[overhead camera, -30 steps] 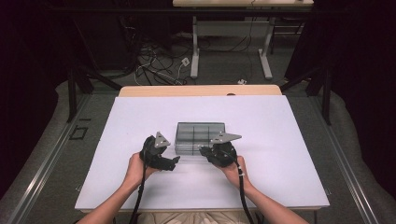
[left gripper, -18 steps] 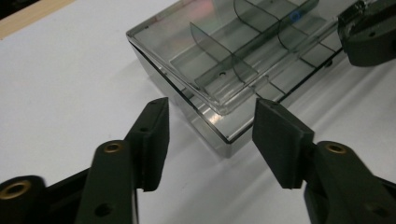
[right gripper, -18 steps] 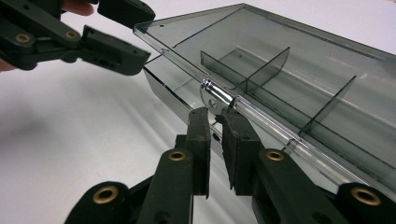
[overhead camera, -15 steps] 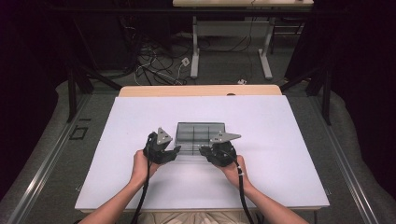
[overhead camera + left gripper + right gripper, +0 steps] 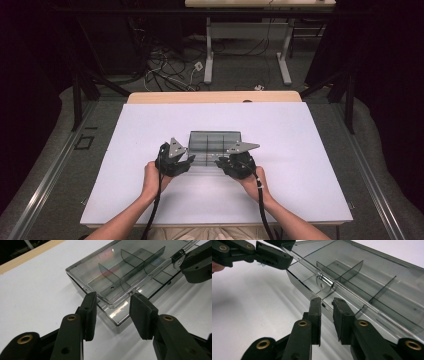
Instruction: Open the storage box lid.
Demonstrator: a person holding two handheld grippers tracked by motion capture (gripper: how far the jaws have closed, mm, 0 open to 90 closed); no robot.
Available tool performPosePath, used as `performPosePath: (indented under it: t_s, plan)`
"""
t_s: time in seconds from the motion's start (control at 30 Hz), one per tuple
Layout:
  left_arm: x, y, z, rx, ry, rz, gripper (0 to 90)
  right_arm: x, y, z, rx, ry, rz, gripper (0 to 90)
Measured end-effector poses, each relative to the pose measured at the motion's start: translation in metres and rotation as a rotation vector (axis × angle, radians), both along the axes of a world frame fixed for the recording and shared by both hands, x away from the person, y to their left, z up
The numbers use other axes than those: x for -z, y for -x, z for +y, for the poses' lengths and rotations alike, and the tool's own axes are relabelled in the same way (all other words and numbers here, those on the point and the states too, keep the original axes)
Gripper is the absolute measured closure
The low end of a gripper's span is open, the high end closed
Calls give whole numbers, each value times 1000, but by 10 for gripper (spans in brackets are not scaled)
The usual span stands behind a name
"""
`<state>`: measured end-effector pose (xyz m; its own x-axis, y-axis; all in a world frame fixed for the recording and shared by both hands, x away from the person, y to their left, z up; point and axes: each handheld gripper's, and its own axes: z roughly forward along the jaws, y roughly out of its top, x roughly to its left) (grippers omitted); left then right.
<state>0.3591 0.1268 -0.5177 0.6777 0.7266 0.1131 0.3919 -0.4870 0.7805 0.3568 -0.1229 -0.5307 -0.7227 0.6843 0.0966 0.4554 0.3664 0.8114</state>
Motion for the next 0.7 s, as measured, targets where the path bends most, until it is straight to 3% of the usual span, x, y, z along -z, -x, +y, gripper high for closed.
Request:
performPosePath:
  t_s: [0.4,0.6,0.7]
  plan:
    - [-5,-2,3,2,24,-3,604,-7,1,-16,27,67,60,654]
    - [-5,-2,3,-1,36,-3,605,-10,2,-31,53,88,75,626]
    - [-5,-3,3,-1,37,1,605,-12,1,-37,77,96,62,623]
